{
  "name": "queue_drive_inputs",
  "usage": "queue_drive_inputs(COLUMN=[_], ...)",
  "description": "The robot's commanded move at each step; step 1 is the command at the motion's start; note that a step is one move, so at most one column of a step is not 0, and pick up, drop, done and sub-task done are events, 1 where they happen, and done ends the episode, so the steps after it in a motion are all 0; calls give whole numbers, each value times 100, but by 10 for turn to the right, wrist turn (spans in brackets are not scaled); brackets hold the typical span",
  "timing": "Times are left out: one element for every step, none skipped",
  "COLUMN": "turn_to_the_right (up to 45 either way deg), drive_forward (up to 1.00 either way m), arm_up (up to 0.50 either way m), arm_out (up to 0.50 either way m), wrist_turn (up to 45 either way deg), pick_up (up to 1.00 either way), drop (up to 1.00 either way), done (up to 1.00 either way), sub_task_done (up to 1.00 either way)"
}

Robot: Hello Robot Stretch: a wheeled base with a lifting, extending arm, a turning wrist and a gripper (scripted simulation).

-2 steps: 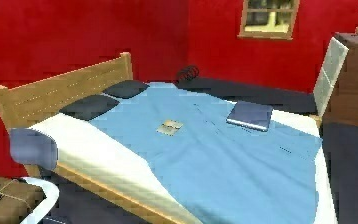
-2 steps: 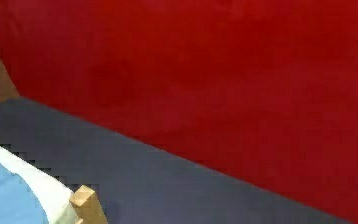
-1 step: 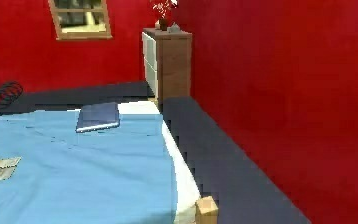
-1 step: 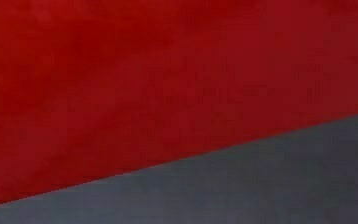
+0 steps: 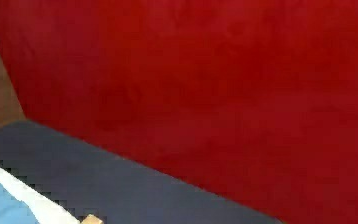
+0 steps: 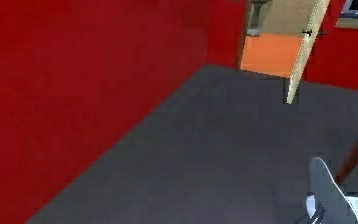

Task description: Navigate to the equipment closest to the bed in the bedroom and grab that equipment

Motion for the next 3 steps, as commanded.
queue_drive_inputs(turn_to_the_right=[450,420,0], drive_forward=[0,0,35], arm_up=[0,0,0], arm_out=[0,0,0], wrist_turn=[0,0,0], pick_up=[0,0,0], drop=[0,0,0], done=[0,0,0], sub_task_done=[0,0,0])
